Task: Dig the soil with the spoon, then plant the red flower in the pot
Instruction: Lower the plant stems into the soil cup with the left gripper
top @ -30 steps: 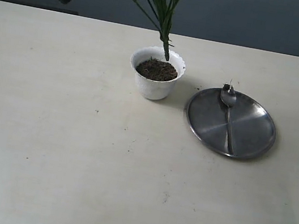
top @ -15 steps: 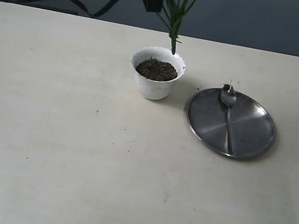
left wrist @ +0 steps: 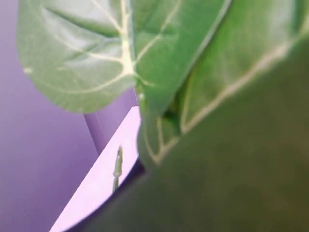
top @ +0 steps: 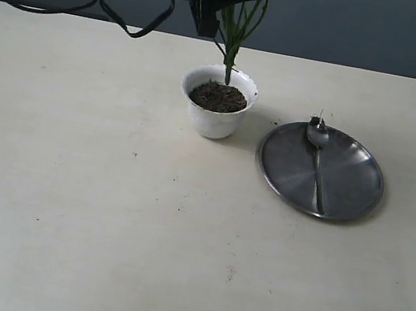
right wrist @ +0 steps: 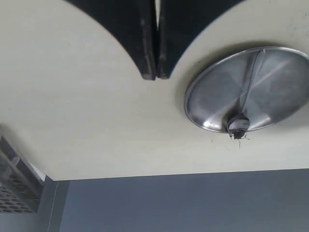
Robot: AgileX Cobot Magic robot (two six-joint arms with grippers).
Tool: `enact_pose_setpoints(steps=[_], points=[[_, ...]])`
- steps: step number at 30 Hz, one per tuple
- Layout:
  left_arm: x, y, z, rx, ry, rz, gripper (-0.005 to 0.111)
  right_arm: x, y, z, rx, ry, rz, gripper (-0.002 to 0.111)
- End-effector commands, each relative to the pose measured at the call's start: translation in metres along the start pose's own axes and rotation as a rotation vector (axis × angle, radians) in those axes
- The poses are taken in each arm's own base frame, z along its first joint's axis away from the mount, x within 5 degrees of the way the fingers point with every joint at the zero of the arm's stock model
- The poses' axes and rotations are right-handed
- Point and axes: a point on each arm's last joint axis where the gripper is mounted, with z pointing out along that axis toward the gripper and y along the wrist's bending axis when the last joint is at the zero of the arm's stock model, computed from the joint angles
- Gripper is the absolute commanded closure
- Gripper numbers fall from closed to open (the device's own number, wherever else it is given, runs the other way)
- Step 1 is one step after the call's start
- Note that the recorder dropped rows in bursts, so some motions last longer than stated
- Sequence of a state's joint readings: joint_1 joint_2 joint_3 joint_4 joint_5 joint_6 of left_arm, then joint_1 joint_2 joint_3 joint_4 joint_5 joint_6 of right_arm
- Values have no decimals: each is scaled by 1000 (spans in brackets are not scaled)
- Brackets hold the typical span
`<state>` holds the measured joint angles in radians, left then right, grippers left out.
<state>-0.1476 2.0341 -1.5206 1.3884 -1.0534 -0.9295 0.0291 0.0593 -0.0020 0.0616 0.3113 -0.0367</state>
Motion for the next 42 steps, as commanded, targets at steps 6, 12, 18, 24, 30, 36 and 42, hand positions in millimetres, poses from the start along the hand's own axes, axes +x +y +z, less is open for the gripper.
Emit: enact_pose_setpoints(steps=[6, 12, 18, 24, 30, 36, 42], points=[[11, 20, -10, 9, -53, -45, 106, 0, 0, 0, 6, -8, -4, 109], [22, 25, -4, 39, -41, -56, 106, 0, 0, 0, 6, -8, -4, 109], [32, 25, -3, 45, 0, -57, 106, 0, 0, 0, 6, -8, -4, 109], [40, 26, -1, 39, 15, -70, 106, 0, 0, 0, 6, -8, -4, 109], [47, 26, 1, 42, 3, -88, 106, 0, 0, 0, 6, -8, -4, 109], [63, 25, 4, 61, -28, -121, 106, 0, 0, 0, 6, -8, -4, 109], [75, 23, 6, 73, -2, -131, 106, 0, 0, 0, 6, -8, -4, 109]])
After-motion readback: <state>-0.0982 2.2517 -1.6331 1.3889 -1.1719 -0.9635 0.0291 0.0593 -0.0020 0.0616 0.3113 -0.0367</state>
